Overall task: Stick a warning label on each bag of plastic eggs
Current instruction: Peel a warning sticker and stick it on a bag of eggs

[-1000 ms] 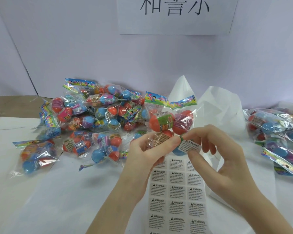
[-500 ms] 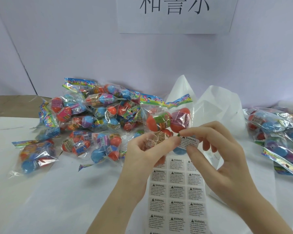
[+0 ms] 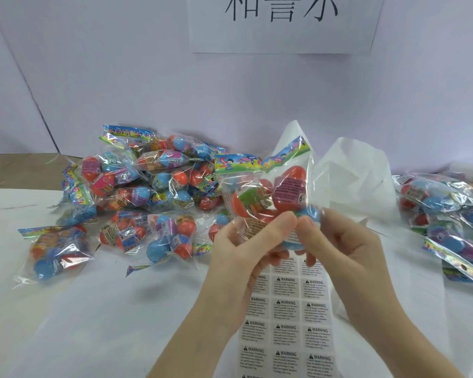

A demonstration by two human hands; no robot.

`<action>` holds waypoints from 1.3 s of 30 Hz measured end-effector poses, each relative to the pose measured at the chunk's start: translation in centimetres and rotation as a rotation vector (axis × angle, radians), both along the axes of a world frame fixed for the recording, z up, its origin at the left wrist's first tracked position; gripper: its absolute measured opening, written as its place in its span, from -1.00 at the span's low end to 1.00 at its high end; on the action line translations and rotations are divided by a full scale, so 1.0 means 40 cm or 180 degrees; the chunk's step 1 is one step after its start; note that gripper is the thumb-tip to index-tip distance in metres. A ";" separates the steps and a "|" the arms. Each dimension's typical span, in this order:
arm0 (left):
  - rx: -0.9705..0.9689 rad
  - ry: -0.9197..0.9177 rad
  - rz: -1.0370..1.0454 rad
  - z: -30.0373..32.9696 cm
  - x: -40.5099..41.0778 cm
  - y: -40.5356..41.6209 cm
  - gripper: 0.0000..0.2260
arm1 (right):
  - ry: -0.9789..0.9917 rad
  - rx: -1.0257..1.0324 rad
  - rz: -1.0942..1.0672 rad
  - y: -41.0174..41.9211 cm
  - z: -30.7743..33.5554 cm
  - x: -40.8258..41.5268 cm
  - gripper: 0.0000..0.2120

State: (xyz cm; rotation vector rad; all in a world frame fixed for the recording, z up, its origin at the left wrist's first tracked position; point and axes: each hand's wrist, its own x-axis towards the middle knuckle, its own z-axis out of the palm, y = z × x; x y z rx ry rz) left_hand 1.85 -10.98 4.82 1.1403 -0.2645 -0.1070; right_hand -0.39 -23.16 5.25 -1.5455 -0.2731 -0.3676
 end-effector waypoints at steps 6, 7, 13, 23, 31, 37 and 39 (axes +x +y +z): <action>0.0093 0.0069 0.0156 0.000 0.000 0.000 -0.86 | 0.0137 0.0266 0.0205 -0.016 -0.021 0.013 -0.45; 0.0102 0.0077 0.0157 0.001 -0.001 -0.001 -0.87 | 0.0122 0.0304 0.0224 -0.014 -0.016 0.011 -0.46; 0.0264 0.0083 0.0232 0.001 -0.002 -0.004 -0.85 | 0.0148 0.0372 0.0107 -0.008 -0.013 0.006 -0.59; 0.0364 0.0148 0.0307 -0.010 0.009 0.002 -0.74 | 0.0694 0.0300 0.0212 -0.018 0.007 0.003 -0.80; 0.1264 -0.0372 0.1224 -0.024 0.031 0.025 -0.41 | 0.0580 0.1346 -0.0218 -0.072 0.032 0.024 -0.89; 0.3324 -0.0322 0.2992 -0.078 0.091 0.100 -0.58 | 0.0583 0.1804 -0.0358 -0.078 0.023 0.036 -0.57; 0.4465 0.0239 0.2562 -0.100 0.105 0.124 -0.30 | 0.0886 0.1004 -0.0538 -0.055 0.005 0.029 -0.23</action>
